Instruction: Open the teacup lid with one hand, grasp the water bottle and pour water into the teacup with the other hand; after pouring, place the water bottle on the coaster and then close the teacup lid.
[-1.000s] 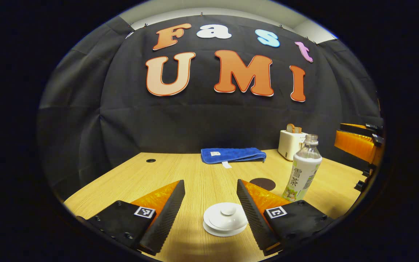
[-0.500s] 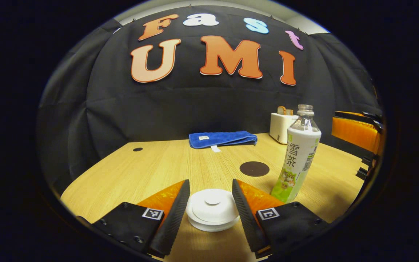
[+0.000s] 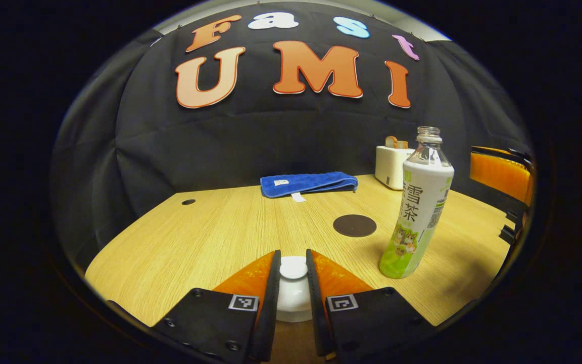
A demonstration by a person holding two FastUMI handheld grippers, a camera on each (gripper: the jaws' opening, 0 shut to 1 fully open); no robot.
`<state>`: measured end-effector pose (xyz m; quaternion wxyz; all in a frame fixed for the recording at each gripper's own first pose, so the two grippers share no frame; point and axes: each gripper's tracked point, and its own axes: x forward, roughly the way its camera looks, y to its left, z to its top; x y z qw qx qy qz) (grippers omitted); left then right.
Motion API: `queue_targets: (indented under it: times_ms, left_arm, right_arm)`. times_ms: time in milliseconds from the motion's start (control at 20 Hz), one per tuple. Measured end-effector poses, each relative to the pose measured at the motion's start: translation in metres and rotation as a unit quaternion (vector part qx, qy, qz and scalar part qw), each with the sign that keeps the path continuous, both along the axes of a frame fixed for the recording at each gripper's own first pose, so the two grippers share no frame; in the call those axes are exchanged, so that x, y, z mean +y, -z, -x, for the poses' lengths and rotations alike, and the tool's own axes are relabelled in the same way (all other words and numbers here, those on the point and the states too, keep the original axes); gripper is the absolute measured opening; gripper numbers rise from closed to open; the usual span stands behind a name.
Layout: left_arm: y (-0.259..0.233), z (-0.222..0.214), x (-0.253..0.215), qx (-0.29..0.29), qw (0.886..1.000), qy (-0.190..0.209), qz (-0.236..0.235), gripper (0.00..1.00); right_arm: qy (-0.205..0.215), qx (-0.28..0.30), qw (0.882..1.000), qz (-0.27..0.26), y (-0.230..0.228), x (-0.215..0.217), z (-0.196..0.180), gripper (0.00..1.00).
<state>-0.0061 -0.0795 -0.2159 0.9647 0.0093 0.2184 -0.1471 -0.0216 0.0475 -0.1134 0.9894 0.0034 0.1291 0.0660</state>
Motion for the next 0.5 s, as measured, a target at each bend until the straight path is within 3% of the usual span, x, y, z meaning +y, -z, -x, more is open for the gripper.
queue_targets:
  times_ms: [200, 300, 500]
  left_arm:
    - [-0.004, -0.001, 0.004, -0.008, 1.0, -0.006, 0.001, 0.35]
    - [-0.01, -0.002, 0.007, -0.014, 1.0, -0.014, 0.007, 0.27]
    - [-0.031, -0.007, 0.018, -0.048, 0.998, -0.031, 0.008, 0.3]
  right_arm:
    - [-0.011, 0.006, 1.0, 0.004, 0.005, 0.007, 0.001, 0.96]
    - [-0.015, 0.009, 1.0, 0.005, 0.009, 0.009, 0.0, 0.96]
    - [-0.026, 0.024, 0.999, 0.007, 0.023, 0.018, -0.003, 0.96]
